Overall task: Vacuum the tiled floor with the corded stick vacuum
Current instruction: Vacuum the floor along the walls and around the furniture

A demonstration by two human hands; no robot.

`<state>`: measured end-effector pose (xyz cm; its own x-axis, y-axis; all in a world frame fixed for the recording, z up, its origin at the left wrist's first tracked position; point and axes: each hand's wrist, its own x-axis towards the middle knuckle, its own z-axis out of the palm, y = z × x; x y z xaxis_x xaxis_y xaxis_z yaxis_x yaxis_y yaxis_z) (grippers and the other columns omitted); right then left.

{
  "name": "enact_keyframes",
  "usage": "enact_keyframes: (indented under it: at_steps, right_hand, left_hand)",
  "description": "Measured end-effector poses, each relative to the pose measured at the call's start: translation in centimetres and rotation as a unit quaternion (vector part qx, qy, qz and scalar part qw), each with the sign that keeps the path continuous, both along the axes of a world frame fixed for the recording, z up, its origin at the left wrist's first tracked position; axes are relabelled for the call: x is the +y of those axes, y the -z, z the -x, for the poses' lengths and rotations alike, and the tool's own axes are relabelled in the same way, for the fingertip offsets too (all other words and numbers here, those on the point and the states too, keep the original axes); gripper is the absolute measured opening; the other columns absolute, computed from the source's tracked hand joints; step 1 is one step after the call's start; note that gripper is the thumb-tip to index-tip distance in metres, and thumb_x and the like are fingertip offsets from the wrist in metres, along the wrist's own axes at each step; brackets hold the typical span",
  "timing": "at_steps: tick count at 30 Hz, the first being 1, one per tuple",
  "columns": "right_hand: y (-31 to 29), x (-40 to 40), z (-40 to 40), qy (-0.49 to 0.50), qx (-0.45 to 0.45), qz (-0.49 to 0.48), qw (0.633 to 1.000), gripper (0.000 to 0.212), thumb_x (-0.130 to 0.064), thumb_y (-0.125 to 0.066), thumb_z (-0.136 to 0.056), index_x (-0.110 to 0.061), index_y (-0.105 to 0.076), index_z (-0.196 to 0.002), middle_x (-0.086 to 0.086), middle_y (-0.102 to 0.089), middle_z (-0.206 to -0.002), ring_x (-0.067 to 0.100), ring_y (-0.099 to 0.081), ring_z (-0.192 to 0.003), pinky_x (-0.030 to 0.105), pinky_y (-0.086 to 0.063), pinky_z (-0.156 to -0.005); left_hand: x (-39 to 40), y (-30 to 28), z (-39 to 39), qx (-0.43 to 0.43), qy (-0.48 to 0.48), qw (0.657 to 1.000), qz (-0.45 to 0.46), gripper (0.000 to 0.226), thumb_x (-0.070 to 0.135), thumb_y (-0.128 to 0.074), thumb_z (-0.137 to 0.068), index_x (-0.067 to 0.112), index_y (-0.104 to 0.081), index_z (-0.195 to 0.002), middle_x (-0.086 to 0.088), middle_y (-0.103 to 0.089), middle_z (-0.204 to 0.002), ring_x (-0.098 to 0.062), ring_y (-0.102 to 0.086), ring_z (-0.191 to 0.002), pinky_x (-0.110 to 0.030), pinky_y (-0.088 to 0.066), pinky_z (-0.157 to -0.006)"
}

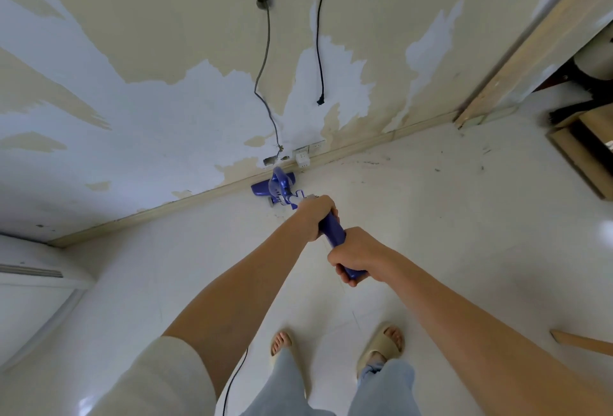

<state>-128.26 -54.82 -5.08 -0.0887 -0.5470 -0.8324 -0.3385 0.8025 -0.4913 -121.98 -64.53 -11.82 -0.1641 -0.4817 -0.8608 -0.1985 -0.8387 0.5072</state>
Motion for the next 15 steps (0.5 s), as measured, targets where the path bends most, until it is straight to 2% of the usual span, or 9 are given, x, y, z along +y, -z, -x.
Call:
enact_keyframes:
  at_steps: [3,7,11,15]
  right_hand:
    - [-0.1,-1.1,1.1,-0.006,0.005,0.015,1.000,0.011,0.005,-0.049,-0.079,-0.004,-0.051,-0.085,0.008,-0.053,-0.059,0.014,-0.050,-0.043,0.020,-0.043,-0.040]
    - [-1.2,-2.1,4.9,-0.020,0.027,0.052,0.998,0.013,0.005,-0.046,-0.080,-0.004,-0.048,-0.088,0.008,-0.051,-0.059,0.014,-0.048,-0.043,0.020,-0.040,-0.039]
    - [-1.8,-0.1,11.2,-0.049,0.061,0.057,0.995,0.016,0.005,-0.046,-0.081,-0.003,-0.049,-0.095,0.008,-0.051,-0.060,0.014,-0.048,-0.043,0.021,-0.039,-0.039]
    - [-1.9,2.9,15.6,-0.017,0.048,0.051,0.997,0.018,0.005,-0.047,-0.079,-0.002,-0.051,-0.095,0.008,-0.052,-0.058,0.014,-0.048,-0.041,0.020,-0.039,-0.038]
  left_hand:
    - [-0.9,-0.8,0.7,-0.004,-0.006,1.000,-0.012,0.011,-0.006,-0.049,-0.080,0.004,-0.048,-0.075,-0.010,-0.052,-0.067,-0.019,-0.050,-0.062,-0.027,-0.048,-0.073]
    - [-1.7,-2.4,3.8,0.004,-0.051,0.998,-0.028,0.014,-0.006,-0.050,-0.081,0.004,-0.048,-0.071,-0.009,-0.051,-0.069,-0.018,-0.050,-0.063,-0.023,-0.047,-0.065]
    - [0.6,-2.7,9.8,0.015,-0.074,0.996,-0.036,0.016,-0.007,-0.048,-0.080,0.003,-0.048,-0.068,-0.009,-0.051,-0.068,-0.020,-0.049,-0.064,-0.025,-0.046,-0.075]
    - [3.4,-3.1,14.6,0.013,-0.053,0.998,-0.033,0.017,-0.008,-0.048,-0.079,0.002,-0.048,-0.066,-0.010,-0.051,-0.069,-0.021,-0.049,-0.064,-0.027,-0.047,-0.077]
